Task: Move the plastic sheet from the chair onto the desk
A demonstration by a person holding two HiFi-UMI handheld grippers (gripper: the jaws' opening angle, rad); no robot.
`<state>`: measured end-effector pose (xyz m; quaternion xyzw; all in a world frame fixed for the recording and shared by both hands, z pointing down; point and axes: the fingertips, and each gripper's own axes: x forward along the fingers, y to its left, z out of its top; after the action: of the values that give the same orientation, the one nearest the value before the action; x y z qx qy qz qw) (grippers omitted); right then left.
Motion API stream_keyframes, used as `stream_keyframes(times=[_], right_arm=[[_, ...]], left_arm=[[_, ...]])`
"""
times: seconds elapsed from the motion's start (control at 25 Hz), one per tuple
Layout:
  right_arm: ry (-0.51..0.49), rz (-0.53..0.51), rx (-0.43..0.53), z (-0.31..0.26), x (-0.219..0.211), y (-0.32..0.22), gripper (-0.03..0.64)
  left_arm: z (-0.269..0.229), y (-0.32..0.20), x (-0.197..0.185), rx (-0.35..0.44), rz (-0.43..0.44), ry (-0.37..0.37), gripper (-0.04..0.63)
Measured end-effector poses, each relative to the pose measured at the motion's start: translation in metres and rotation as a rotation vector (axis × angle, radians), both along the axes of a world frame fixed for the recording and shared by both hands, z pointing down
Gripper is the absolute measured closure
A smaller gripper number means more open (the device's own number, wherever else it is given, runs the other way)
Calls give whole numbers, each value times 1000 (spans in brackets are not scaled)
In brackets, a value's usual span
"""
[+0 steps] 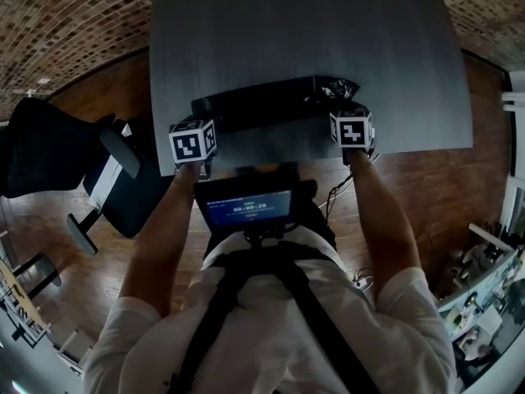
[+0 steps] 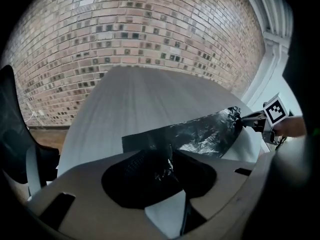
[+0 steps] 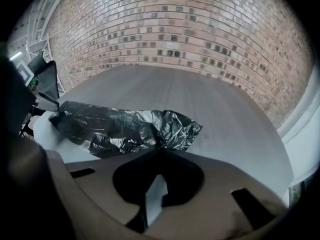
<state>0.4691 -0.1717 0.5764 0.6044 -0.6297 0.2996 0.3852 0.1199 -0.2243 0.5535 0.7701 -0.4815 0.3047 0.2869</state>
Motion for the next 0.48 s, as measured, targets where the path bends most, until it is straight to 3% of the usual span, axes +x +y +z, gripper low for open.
stream_keyframes(times=[0.36, 0.48], right_arm=[[-5, 20, -15, 11, 18, 5, 610], [-2, 33, -45, 17, 28, 14, 550]], left_arm=[[16, -21, 10, 36, 44, -50, 445], [13, -27, 7, 36, 54, -50, 445]])
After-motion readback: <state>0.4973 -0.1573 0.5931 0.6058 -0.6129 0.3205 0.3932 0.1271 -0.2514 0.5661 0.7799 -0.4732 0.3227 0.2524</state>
